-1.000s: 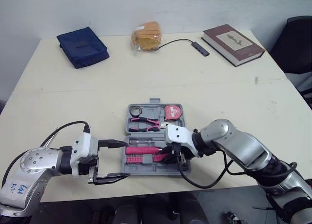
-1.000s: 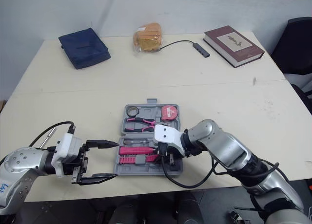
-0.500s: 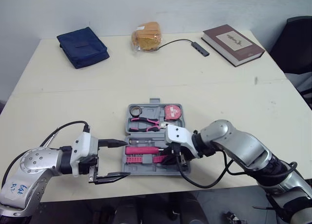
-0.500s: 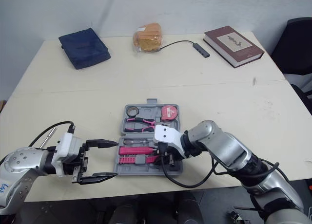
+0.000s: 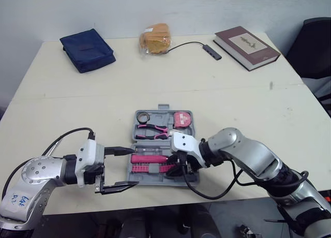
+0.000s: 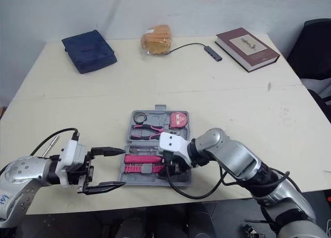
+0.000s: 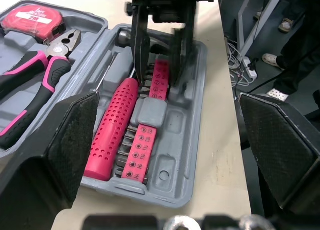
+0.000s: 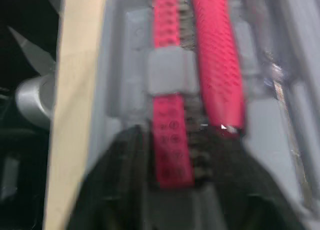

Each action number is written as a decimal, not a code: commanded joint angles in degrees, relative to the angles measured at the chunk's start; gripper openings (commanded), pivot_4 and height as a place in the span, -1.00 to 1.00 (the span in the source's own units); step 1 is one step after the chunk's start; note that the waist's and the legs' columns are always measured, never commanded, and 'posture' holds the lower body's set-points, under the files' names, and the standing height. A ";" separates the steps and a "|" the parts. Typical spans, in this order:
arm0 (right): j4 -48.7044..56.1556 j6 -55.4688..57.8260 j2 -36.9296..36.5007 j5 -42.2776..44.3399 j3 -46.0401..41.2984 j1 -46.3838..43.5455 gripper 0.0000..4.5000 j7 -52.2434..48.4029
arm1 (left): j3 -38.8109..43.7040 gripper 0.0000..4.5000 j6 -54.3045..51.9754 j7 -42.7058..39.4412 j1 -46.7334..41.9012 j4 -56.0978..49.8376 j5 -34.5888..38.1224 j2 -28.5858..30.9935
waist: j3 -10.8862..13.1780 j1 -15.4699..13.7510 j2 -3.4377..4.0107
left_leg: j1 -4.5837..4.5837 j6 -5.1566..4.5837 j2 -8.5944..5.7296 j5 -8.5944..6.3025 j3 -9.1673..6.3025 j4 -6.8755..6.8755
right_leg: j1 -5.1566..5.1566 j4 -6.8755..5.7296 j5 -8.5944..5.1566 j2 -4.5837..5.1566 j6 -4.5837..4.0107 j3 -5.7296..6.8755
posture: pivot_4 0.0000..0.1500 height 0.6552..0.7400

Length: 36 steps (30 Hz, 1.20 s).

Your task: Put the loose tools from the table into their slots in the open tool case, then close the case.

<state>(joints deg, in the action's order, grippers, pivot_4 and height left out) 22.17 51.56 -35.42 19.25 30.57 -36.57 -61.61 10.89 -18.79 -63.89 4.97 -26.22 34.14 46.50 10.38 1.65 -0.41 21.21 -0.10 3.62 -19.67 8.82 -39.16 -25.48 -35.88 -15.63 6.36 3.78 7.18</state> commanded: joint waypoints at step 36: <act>-16.84 -50.92 1.11 0.07 -15.10 14.99 -0.99 -12.78 | 3.72 1.00 4.54 3.45 1.84 2.48 -2.60 -0.89 | -0.14 -0.15 -0.22 | -0.10 -0.02 -0.03 0.02 0.04 -0.03 | 0.09 -0.01 0.02 0.01 0.04 -0.04 | 1.00 1.00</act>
<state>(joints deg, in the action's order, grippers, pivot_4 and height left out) 3.77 1.14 -33.83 14.46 19.62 -21.43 -73.26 12.50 -15.81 -60.62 6.90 -24.88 32.14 45.53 10.24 1.50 -0.63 21.11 -0.12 3.60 -19.66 8.85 -39.19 -25.39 -35.90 -15.61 6.36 3.82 7.14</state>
